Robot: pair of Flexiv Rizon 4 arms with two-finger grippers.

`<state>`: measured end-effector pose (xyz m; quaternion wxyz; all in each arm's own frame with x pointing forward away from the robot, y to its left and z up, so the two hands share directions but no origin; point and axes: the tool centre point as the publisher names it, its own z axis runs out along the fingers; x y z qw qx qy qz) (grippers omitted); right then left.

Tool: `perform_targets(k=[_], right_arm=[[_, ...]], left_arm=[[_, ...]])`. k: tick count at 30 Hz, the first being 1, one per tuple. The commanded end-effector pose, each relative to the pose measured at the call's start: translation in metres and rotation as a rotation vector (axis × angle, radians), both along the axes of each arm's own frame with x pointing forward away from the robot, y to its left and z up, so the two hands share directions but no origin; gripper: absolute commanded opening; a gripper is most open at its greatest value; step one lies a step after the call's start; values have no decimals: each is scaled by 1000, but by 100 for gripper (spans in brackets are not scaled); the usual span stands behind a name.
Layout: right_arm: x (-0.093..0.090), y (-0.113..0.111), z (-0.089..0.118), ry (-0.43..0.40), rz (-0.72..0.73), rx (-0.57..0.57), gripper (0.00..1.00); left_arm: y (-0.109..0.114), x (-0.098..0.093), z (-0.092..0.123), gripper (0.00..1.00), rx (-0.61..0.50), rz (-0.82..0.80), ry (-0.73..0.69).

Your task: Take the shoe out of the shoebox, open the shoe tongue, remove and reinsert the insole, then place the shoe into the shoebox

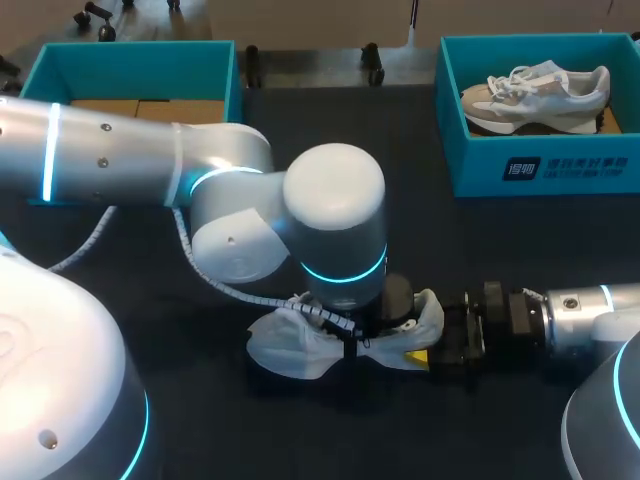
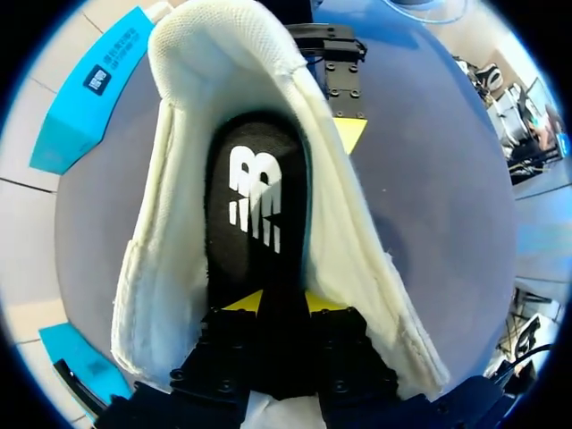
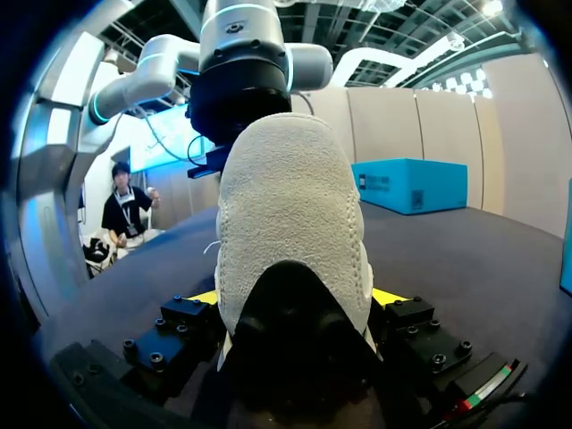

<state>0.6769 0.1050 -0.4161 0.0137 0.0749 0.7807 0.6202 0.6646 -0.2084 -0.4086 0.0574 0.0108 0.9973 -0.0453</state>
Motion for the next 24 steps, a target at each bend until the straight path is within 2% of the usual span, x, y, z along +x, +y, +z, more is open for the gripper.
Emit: perform_targets(k=[1, 4, 8, 9, 10, 17, 24], right_arm=[[0, 2, 3, 1, -3, -3, 0], [0, 2, 3, 1, -3, -3, 0], [0, 2, 3, 1, -3, -3, 0], [0, 2, 3, 1, -3, -3, 0], [0, 2, 3, 1, -3, -3, 0], [0, 2, 3, 1, -3, -3, 0], [0, 2, 3, 1, -3, -3, 0]], left_arm=[[0, 4, -5, 25, 3, 14, -15], [-1, 7, -5, 24, 27, 37, -57], [-2, 12, -7, 17, 45, 61, -84], [-2, 13, -8, 14, 45, 65, -84], [-2, 14, -8, 0, 48, 78, -91], [0, 20, -5, 0, 33, 104, -93], [3, 21, 4, 0, -21, 134, -15]])
